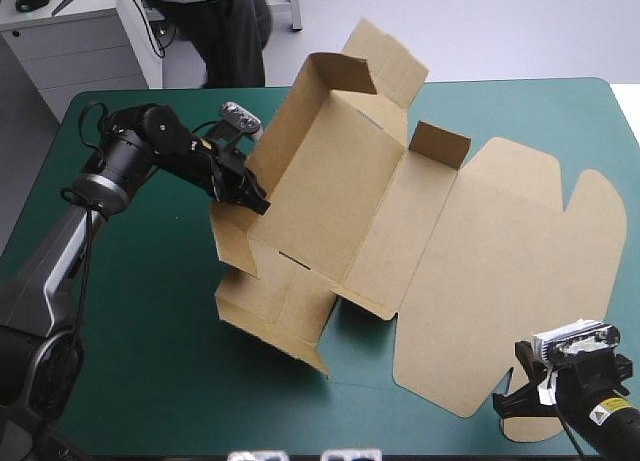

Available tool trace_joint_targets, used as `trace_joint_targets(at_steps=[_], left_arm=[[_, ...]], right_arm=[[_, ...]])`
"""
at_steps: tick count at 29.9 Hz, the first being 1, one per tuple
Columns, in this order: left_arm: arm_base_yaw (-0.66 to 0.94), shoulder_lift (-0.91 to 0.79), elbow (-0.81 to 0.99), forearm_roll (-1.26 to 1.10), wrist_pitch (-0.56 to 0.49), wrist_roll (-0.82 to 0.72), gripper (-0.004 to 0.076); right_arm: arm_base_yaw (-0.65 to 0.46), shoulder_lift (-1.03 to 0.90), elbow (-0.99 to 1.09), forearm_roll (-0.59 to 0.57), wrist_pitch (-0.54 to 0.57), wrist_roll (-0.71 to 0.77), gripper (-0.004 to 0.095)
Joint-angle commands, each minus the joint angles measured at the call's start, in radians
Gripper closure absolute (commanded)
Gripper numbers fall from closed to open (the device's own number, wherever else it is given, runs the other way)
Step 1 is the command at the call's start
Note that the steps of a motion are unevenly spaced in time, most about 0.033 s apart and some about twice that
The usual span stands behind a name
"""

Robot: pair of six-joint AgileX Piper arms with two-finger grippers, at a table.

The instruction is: Fold the box

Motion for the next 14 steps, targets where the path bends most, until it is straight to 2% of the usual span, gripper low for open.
trace_joint_targets(at_steps=[1, 6, 14], left_arm=[[-0.099, -0.055, -0.148, 0.110, -0.024, -0.015, 0.0731], [-0.239, -0.053, -0.251, 0.312, -0.033, -0.042, 0.0731], [-0.454, -0.052, -0.256, 0.696, -0.054, -0.067, 0.0731]], right_arm=[[0.004, 0.009, -0.026, 0.020, -0.059, -0.002, 0.0927], [0.004, 0.009, -0.026, 0.020, -0.059, -0.002, 0.0927], [0.004, 0.009, -0.026, 0.020, -0.059, -0.002, 0.0927]])
